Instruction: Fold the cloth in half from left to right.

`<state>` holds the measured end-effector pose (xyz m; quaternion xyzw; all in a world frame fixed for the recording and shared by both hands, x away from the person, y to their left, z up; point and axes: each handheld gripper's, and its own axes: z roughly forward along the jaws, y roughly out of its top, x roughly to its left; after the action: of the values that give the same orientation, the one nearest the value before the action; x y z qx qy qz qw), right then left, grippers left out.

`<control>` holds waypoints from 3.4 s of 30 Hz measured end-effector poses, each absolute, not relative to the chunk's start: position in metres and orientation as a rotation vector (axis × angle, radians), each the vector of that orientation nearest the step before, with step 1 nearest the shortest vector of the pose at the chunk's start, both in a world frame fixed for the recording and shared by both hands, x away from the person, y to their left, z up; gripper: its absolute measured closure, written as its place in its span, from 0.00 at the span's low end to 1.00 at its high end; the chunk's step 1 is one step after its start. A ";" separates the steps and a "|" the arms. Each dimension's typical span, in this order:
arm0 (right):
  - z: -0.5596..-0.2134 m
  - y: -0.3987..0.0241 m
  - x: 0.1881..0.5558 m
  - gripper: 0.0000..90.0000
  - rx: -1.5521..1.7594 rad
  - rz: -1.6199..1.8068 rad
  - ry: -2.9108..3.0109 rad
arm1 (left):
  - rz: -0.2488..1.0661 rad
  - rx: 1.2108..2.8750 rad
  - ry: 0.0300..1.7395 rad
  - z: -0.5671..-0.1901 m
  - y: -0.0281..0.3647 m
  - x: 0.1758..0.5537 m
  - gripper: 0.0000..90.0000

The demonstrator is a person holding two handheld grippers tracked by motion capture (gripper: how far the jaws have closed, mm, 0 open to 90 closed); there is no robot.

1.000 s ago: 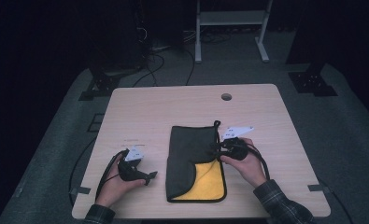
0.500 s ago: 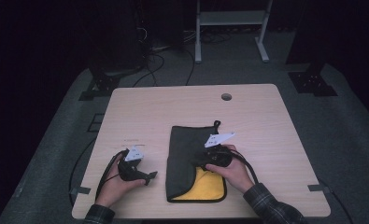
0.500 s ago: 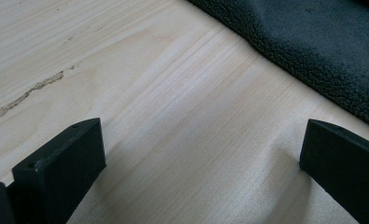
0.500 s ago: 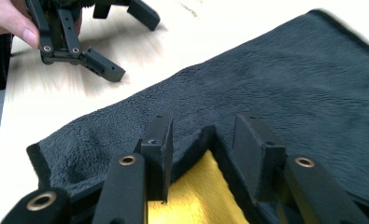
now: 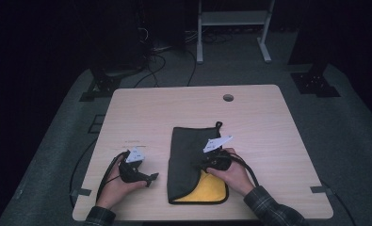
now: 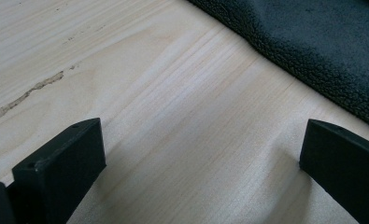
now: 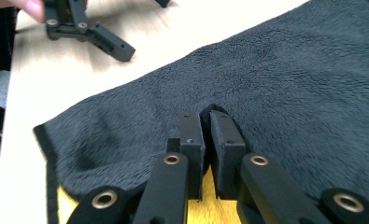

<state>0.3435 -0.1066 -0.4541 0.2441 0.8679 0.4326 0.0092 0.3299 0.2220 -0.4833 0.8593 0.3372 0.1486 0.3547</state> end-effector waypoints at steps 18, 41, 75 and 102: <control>-0.444 -0.165 0.280 0.93 0.750 1.352 2.711 | 0.386 2.215 0.873 -0.483 0.222 0.330 0.00; -0.453 -0.193 0.311 0.76 0.933 1.251 2.552 | 0.387 2.219 0.873 -0.483 0.222 0.329 0.00; -0.466 -0.191 0.374 0.69 1.065 1.186 2.403 | 0.391 2.214 0.885 -0.483 0.221 0.330 0.04; -0.465 -0.203 0.412 0.49 1.121 1.218 2.311 | 0.438 2.095 0.837 -0.449 0.178 0.406 0.41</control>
<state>0.4115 -0.2032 -0.4648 0.3899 0.8039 0.4236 0.1491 0.4058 0.1779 -0.4494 0.8318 0.3322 0.1738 0.4093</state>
